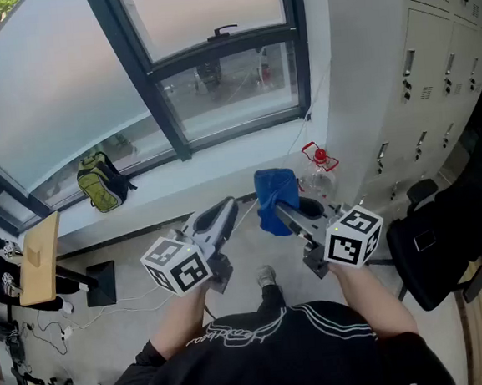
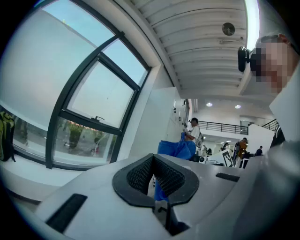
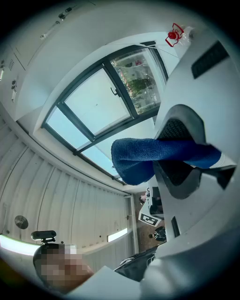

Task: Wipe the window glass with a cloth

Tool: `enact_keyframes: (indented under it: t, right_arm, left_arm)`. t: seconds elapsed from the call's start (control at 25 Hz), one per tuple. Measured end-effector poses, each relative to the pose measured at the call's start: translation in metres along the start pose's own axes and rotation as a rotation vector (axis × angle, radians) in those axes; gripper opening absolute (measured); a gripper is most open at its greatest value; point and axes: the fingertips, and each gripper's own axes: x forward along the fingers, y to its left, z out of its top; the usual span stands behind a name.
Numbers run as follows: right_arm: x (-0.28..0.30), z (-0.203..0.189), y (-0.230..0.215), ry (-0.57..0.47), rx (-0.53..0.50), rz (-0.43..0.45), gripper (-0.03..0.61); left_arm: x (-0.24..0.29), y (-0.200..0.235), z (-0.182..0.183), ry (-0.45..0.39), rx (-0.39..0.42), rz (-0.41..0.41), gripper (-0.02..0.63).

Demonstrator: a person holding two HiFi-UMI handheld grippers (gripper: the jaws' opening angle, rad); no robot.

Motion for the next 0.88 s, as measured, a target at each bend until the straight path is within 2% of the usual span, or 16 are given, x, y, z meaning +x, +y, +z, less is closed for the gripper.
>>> enact_keyframes:
  t: [0.64,0.88]
  right_arm:
    - [0.023,0.000,-0.018,-0.006,0.014,0.014,0.064]
    - [0.052,-0.001,-0.043,0.008,0.077,0.033,0.064]
  left_arm:
    - [0.006,0.027,-0.004,-0.004,-0.016,0.008,0.006]
    - [0.016,0.062,0.003,-0.019,-0.035,0.024,0.006]
